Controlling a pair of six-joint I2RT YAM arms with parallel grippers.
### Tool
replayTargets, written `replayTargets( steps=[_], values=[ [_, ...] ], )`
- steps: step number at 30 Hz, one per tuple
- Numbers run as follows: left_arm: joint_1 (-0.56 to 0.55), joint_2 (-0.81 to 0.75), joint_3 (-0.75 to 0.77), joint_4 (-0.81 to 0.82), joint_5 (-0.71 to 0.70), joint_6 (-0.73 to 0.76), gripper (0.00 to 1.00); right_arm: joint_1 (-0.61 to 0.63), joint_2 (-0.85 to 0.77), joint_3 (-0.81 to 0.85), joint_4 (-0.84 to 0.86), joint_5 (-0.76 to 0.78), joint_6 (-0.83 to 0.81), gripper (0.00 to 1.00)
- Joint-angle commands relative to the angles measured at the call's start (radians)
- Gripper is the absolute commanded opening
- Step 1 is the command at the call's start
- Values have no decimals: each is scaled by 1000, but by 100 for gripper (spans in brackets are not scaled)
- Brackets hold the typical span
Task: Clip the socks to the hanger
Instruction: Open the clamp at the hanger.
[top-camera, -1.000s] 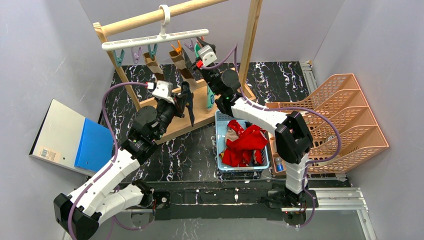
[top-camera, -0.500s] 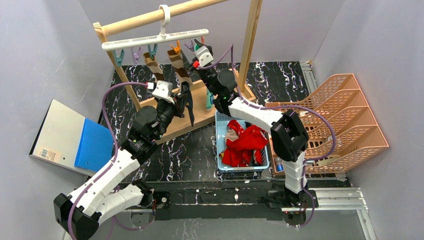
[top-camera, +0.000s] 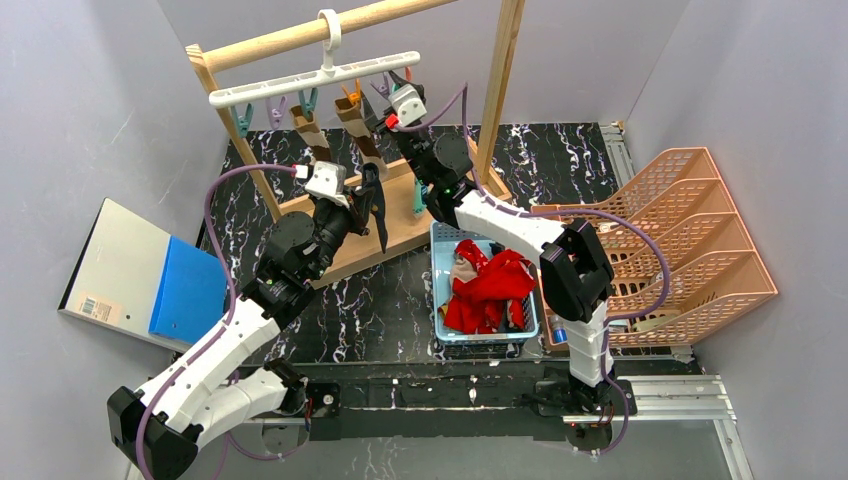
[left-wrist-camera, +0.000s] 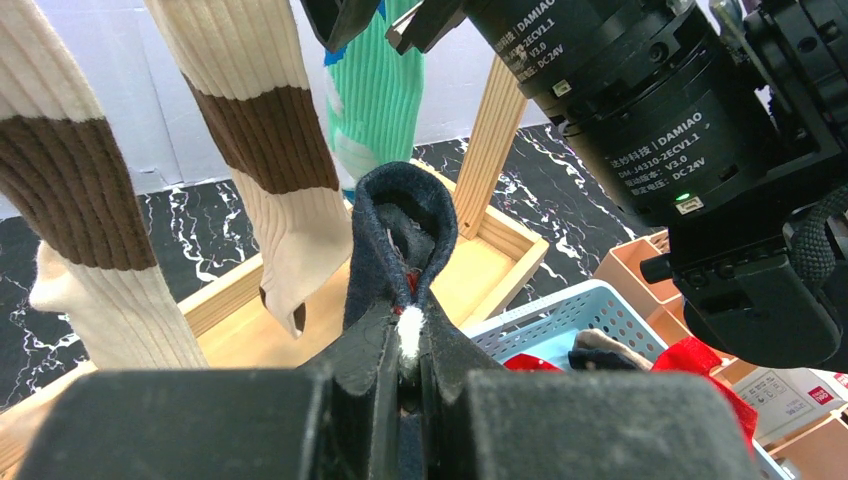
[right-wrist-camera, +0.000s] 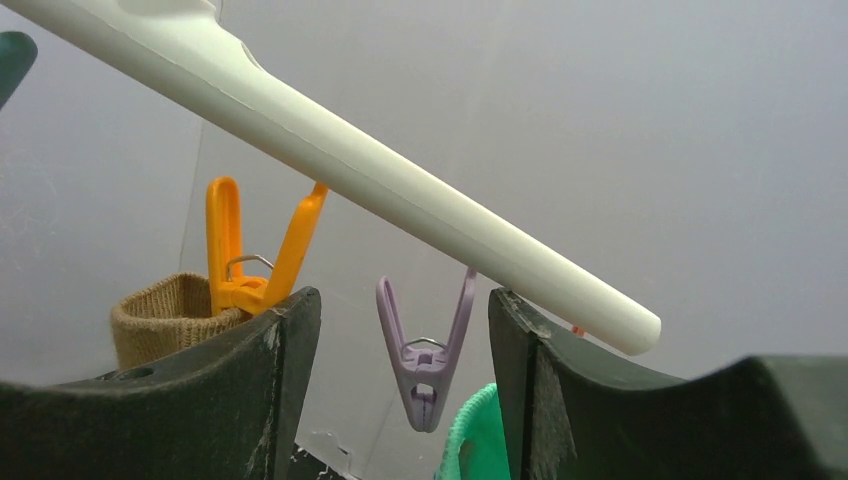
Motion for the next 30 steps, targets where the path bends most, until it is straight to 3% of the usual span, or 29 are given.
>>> replayTargets(
  steps=[1,10,30],
  values=[
    [5,-12,2,15,-20,8,0,4,8,62,29,17,6,69],
    [5,-14,-2,16,-20,7,0,4,13,72,12,16,11,66],
    [5,-17,-7,18,-21,8,0,4,10,99,-45,36,34,44]
  ],
)
